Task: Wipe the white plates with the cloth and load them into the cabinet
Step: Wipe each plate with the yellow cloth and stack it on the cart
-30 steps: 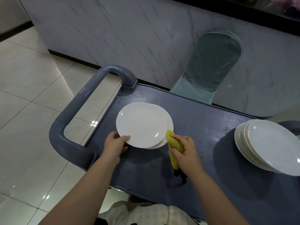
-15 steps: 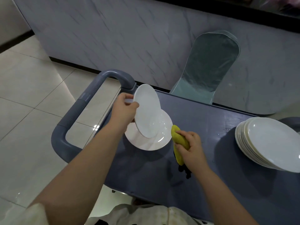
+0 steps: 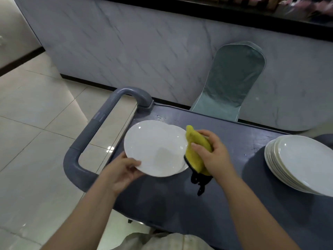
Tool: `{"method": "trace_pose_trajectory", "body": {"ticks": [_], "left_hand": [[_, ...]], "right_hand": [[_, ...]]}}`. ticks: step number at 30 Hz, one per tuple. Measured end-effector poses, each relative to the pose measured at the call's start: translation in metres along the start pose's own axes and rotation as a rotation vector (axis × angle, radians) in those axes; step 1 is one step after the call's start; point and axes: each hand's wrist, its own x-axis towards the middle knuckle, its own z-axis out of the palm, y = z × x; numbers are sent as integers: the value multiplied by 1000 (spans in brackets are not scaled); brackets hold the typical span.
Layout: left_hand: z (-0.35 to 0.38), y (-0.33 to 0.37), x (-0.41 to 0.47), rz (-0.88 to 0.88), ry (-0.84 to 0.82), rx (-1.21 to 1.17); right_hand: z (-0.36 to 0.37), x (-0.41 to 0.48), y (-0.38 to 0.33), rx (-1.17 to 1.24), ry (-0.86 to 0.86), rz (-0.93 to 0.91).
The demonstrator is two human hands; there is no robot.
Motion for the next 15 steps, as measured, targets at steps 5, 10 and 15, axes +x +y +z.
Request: {"method": "trace_pose_trajectory", "body": {"ticks": [5,10,15], "left_hand": [[17,-32,4,74,-106,-32],[13,-27,7,149,-164,133],[36,-41,2,129,-301,314]], "right_hand": [[71,-18,-24,-492,-263,-348],[6,-37,22,-607,-179,-381],[8,14,10,-555,103,-278]]}}
